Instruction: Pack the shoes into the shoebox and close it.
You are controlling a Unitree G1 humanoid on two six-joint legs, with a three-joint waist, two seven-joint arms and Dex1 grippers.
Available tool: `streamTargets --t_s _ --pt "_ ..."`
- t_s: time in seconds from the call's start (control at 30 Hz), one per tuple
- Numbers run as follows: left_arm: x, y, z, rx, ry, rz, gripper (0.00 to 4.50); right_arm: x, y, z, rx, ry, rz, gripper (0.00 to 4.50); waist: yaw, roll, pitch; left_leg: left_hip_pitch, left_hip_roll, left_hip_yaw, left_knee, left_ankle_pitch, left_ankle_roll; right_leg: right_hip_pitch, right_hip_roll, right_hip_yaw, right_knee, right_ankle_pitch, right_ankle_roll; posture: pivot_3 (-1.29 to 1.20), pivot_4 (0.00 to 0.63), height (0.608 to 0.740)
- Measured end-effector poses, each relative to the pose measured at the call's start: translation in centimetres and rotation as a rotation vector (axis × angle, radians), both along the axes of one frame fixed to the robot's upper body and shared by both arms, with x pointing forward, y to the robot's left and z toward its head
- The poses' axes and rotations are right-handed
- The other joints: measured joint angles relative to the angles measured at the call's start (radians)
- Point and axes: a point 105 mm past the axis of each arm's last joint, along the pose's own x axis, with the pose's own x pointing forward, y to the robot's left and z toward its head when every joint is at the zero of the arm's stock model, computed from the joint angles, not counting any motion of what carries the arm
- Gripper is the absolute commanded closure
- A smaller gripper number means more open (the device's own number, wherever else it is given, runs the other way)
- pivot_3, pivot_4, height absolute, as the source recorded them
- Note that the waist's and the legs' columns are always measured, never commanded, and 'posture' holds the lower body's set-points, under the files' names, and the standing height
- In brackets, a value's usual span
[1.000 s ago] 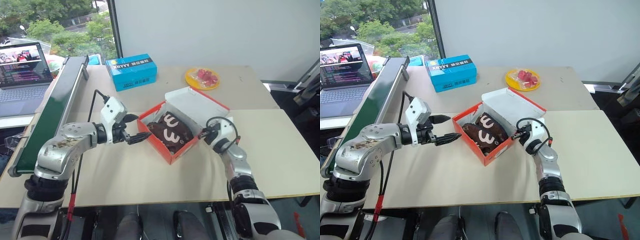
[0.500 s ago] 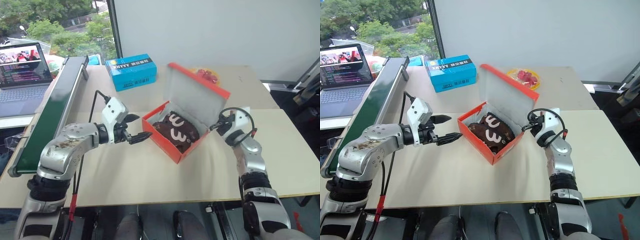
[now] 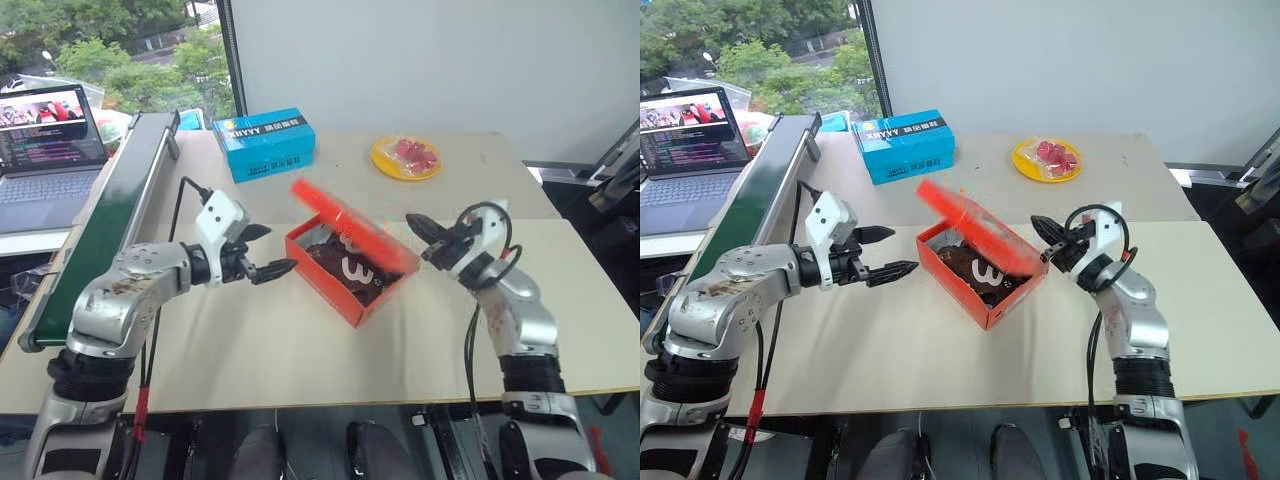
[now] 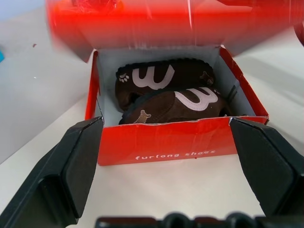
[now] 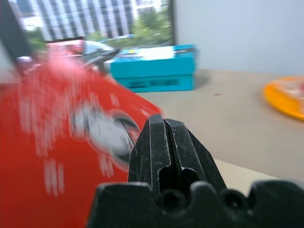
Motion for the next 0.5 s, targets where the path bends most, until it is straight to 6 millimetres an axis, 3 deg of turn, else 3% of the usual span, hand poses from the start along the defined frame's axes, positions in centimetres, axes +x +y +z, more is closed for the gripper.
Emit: streamTargets --t_s 0.2,0.37,0.5 --pt "0.0 -0.1 0.0 -0.005 -0.002 0.007 0.0 -1.1 2.5 0.3 -0.075 0.06 0.133 4.49 -0.001 0.0 0.0 0.0 0.0 0.001 0.001 0.0 0.0 0.0 0.0 0.0 0.001 0.0 0.0 0.0 0.15 0.74" --pt "0.1 -0.1 -0.1 -0.017 -0.004 0.019 0.0 1.2 5.9 1.3 -0.168 0.064 0.158 4.49 -0.007 0.0 0.0 0.0 0.0 0.001 0.001 0.0 0.0 0.0 0.001 0.001 0.0 0.0 0.0 0.0 0.15 0.74" --pt "0.0 -0.1 -0.5 -0.026 0.004 0.033 0.0 3.1 8.9 -1.6 -0.232 0.169 0.183 4.49 -0.003 0.0 0.0 -0.001 0.0 0.001 0.001 0.0 0.0 -0.001 0.002 0.0 0.0 0.0 0.0 0.0 0.15 0.74"
